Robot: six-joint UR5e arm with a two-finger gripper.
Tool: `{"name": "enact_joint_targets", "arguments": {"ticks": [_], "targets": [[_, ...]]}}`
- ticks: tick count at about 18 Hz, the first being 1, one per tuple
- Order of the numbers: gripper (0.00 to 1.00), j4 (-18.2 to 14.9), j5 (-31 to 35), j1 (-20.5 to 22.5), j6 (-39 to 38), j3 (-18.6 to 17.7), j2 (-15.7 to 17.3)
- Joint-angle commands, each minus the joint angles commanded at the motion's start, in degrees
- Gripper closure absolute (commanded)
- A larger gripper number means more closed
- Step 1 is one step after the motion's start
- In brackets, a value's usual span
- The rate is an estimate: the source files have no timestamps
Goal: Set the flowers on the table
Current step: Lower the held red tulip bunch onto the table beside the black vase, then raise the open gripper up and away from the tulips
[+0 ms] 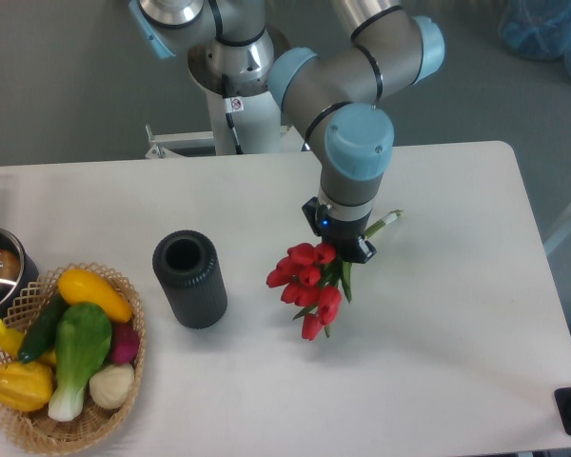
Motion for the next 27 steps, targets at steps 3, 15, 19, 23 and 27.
{"name": "enact_joint_targets", "arguments": {"ticks": [3, 15, 19, 23, 27], "targets": [[0.39, 0.7, -1.6, 0.6, 0.4, 0.1, 0.1], [0.0, 6.1, -3.6, 5.6, 0.8, 1.1, 2.1], [0.0, 6.0, -3.5, 8.2, 0.8, 1.6, 2.5], [0.0, 6.1, -3.5, 10.0, 1.0, 1.6, 3.0], [0.0, 5.5, -3.8, 11.2, 2.5, 1.6, 3.9]]}}
